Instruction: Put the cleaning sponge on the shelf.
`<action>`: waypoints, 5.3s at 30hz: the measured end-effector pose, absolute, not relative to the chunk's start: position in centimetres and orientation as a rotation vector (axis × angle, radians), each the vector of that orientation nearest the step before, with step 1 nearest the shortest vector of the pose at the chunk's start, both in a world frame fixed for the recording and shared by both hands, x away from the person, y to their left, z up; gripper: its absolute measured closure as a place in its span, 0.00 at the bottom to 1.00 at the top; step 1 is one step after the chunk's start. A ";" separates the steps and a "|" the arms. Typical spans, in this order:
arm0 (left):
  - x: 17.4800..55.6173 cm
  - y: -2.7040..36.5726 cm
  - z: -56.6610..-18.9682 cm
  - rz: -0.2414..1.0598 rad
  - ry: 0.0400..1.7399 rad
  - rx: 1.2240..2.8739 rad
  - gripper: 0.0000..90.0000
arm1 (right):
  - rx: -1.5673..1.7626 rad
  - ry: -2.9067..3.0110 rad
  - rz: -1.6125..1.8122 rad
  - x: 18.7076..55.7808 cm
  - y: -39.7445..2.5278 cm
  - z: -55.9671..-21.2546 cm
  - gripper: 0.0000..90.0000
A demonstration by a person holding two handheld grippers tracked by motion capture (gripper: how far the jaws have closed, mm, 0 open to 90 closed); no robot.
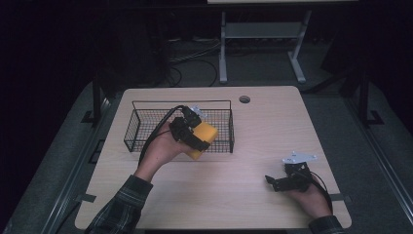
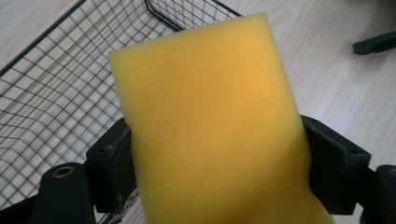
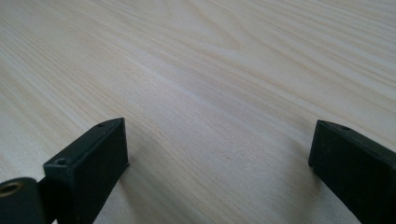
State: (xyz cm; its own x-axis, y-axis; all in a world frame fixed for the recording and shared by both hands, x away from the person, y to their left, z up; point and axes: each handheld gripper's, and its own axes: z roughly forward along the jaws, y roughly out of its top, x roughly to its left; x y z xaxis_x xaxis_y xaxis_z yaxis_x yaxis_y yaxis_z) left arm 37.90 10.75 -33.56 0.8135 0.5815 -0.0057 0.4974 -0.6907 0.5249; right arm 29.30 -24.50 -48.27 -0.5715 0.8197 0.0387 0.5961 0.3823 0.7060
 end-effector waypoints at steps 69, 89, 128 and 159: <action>46.1 24.9 -36.3 0.388 1.224 2.336 0.23 | 1.241 2.327 0.988 29.3 -24.5 -48.3 0.04; 46.5 26.9 -39.3 0.356 1.336 2.317 0.22 | 1.242 2.326 0.988 29.3 -24.5 -48.3 0.04; 44.4 27.5 -38.5 0.394 1.330 2.302 0.15 | 1.243 2.325 0.987 29.3 -24.5 -48.3 0.04; 34.7 27.3 -37.4 0.464 1.218 2.228 0.15 | 1.247 2.322 0.986 29.3 -24.5 -48.3 0.04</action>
State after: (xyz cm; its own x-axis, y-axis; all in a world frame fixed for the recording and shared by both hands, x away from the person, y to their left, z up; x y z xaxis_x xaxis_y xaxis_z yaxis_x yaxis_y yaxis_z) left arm 34.70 27.32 -37.40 0.5292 0.8477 0.0358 0.6568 -0.4360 0.6152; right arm 29.30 -24.47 -48.28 -0.5646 0.8246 0.0368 0.5993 0.3789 0.7051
